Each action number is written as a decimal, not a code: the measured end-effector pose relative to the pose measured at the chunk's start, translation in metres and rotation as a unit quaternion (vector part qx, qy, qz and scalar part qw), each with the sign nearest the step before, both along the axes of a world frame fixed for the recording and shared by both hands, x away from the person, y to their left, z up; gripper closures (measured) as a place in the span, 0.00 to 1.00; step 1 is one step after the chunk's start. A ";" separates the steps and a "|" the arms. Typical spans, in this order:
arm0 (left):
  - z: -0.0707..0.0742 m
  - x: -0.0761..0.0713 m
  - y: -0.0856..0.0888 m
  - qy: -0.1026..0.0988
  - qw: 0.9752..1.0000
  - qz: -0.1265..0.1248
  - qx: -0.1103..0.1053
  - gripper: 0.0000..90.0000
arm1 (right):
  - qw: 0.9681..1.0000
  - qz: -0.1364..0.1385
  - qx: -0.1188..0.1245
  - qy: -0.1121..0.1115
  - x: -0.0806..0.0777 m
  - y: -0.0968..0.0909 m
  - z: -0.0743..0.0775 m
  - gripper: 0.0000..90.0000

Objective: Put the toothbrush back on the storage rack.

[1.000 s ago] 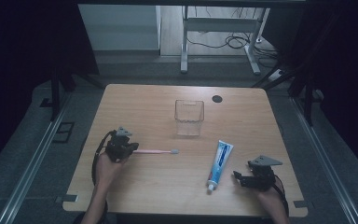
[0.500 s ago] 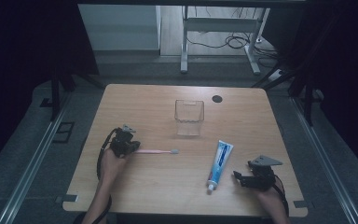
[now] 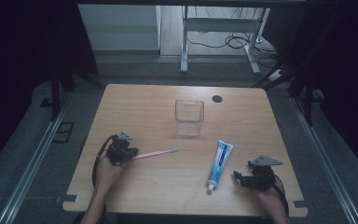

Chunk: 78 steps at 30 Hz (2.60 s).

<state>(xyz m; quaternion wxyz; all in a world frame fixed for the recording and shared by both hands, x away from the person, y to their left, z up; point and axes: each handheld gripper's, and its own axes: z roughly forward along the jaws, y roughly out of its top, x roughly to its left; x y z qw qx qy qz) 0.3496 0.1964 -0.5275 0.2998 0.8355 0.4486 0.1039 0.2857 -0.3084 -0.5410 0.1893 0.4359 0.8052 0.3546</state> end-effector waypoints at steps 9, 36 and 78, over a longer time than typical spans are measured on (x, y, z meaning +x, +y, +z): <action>0.001 -0.022 -0.007 0.003 1.000 -0.020 0.003 0.95 | 1.000 0.000 -0.001 0.000 0.000 0.000 0.000 0.25; 0.010 -0.055 -0.030 0.028 0.999 -0.041 0.006 0.87 | 1.000 0.000 0.000 -0.001 0.000 0.000 0.000 0.25; 0.031 0.021 -0.107 0.142 0.974 -0.100 0.145 0.66 | 1.000 0.001 0.000 -0.001 0.000 0.000 0.000 0.25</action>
